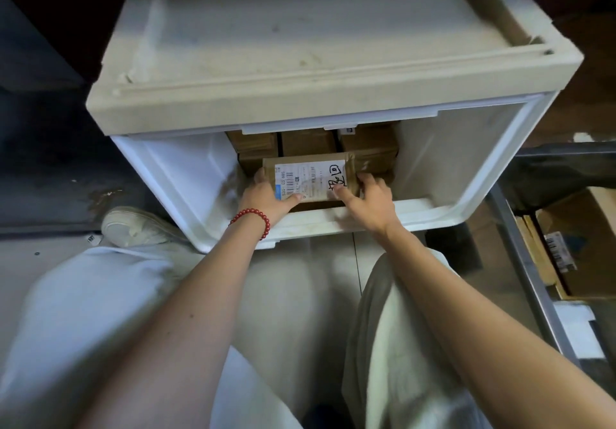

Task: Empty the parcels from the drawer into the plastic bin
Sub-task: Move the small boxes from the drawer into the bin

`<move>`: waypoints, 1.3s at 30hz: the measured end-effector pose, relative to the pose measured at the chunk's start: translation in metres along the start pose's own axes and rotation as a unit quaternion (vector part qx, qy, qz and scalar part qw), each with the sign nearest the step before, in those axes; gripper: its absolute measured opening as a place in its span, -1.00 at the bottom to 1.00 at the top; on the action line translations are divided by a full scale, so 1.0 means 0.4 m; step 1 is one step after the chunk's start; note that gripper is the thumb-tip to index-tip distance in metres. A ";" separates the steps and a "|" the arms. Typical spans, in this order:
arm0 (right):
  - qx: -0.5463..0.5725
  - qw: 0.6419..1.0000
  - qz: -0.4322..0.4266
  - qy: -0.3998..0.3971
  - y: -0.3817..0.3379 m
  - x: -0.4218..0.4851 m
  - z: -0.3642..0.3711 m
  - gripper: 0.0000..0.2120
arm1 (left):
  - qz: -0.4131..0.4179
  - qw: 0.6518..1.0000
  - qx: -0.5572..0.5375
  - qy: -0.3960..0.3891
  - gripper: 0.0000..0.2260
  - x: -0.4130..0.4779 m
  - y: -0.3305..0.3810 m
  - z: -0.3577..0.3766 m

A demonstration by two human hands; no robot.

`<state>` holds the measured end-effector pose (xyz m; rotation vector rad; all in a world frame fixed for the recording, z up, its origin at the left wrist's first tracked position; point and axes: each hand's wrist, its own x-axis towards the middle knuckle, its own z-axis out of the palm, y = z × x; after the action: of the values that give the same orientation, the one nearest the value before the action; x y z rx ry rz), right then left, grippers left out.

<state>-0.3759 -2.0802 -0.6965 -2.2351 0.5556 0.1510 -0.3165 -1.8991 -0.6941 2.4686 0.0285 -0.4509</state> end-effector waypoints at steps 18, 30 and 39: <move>0.231 0.968 -0.092 0.025 0.054 -0.340 -0.205 -0.55 | 0.103 0.986 -0.124 -0.043 -0.11 -0.320 0.098 -0.112; 0.348 0.934 -0.075 0.005 0.058 -0.351 -0.220 -0.57 | 0.119 0.983 -0.141 -0.003 -0.35 -0.409 0.068 -0.073; 0.324 0.937 -0.115 -0.064 0.061 -0.348 -0.230 -0.44 | 0.033 0.979 -0.178 0.093 -0.58 -0.393 0.064 -0.092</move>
<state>-0.5180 -2.1149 -0.6124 -1.6110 0.2191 -0.0127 -0.4497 -1.8847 -0.6003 2.1416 0.0960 -0.1669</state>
